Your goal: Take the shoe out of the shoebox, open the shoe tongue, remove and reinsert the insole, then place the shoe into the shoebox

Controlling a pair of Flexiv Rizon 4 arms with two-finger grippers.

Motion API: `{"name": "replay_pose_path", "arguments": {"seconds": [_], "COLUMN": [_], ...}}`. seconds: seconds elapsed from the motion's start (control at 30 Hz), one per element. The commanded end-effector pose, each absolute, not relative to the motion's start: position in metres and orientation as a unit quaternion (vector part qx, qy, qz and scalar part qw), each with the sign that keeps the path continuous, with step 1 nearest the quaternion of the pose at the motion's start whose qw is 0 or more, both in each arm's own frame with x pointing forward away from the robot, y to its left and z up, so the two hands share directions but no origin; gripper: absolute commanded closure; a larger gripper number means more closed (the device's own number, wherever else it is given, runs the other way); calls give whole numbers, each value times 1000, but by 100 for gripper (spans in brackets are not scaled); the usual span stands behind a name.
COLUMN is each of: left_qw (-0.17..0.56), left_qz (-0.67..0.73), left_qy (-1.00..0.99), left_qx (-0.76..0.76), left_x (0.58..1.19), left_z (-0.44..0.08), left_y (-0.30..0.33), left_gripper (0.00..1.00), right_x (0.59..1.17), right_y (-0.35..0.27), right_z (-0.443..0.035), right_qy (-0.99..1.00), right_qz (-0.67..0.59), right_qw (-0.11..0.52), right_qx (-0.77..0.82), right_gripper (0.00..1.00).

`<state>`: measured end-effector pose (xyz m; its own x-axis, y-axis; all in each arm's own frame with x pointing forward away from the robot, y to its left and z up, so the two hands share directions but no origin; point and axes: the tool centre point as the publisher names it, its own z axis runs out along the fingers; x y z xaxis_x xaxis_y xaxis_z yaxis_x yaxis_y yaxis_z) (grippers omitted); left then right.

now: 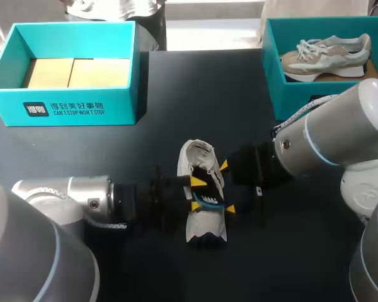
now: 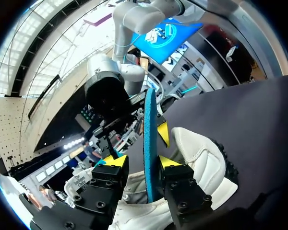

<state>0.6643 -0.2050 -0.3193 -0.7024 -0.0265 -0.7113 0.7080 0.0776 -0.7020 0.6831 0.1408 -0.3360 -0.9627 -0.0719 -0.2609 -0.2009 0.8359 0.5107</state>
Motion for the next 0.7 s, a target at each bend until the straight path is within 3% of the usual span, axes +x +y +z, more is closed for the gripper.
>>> {"name": "replay_pose_path", "arguments": {"seconds": [0.03, 0.2, 0.27, 0.7], "left_qw": [294, 285, 282, 286], "left_qz": [-631, -634, -632, -601], "left_qy": [672, 672, 674, 697], "left_qx": [252, 257, 257, 268], "left_x": [651, 645, 646, 670], "left_z": [-311, -318, -323, -347], "left_y": [-195, -202, -204, -208], "left_gripper": [67, 80, 100, 100], "right_x": [682, 682, 682, 682], "right_y": [141, 141, 141, 141], "right_z": [-337, -337, -337, -337], "right_qy": [951, 951, 951, 951], "right_qz": [279, 279, 279, 279], "right_qw": [117, 117, 117, 117], "right_qx": [-72, -72, -72, -72], "right_gripper": [0, 0, 0, 0]}}
